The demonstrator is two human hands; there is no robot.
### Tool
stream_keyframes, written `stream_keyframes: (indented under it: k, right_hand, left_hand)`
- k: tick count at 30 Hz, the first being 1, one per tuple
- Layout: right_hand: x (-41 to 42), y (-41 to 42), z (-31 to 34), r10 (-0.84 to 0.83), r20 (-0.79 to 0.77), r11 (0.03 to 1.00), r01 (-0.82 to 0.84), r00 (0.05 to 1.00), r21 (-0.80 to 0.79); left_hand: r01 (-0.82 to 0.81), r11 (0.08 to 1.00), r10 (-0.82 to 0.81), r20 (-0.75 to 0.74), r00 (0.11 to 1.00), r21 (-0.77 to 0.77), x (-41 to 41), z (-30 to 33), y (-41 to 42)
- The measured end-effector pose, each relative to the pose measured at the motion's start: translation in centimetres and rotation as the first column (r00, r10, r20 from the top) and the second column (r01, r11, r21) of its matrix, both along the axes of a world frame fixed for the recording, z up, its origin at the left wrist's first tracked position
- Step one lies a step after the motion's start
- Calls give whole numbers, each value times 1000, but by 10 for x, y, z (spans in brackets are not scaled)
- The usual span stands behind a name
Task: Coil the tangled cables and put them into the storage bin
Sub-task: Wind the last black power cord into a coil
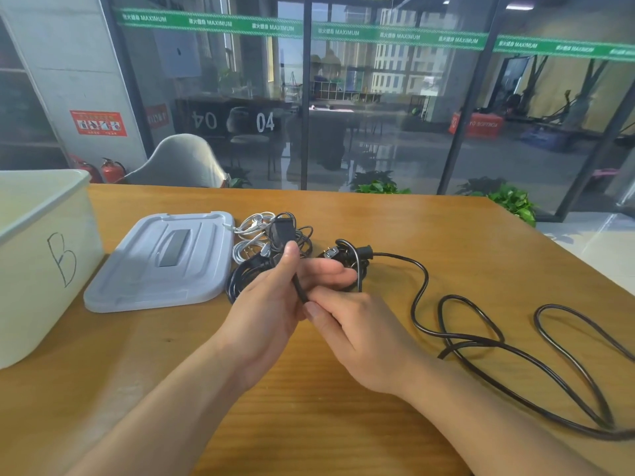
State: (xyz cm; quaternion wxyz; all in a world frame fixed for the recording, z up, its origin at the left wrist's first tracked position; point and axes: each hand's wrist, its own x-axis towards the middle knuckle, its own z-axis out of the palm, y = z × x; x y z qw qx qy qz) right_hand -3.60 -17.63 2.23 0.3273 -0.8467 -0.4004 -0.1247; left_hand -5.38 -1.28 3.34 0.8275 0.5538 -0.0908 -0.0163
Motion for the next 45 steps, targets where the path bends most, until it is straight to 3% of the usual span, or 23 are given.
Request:
stream_keyframes:
  k: [5, 12, 20, 25, 29, 35, 45]
  right_hand:
    - [-2, 5, 2, 20, -58, 999, -18, 998, 31]
    - [-5, 7, 8, 46, -69, 996, -51, 997, -77]
    - [-5, 2, 13, 35, -134, 986, -56, 990, -155]
    - [-6, 4, 13, 63, -88, 948, -87, 994, -305]
    - [-1, 0, 12, 64, -105, 906, -102, 992, -410]
    - [22, -23, 14, -29, -98, 886, -20, 995, -462]
    - [59, -70, 23, -233, 49, 875, 232, 971, -426]
  left_hand:
    - [1, 997, -2, -13, 1000, -74, -2, 5, 0]
    - [-66, 964, 48, -77, 996, -257, 3, 11, 7]
    - [-78, 947, 49, -101, 994, -311, 2, 12, 4]
    - [-115, 936, 82, -109, 991, -333, 1, 16, 6]
    - [-57, 953, 22, -118, 993, -298, -3, 24, 12]
    - [193, 971, -207, -99, 973, -142, -10, 29, 11]
    - [363, 932, -362, -76, 929, -9, -15, 31, 12]
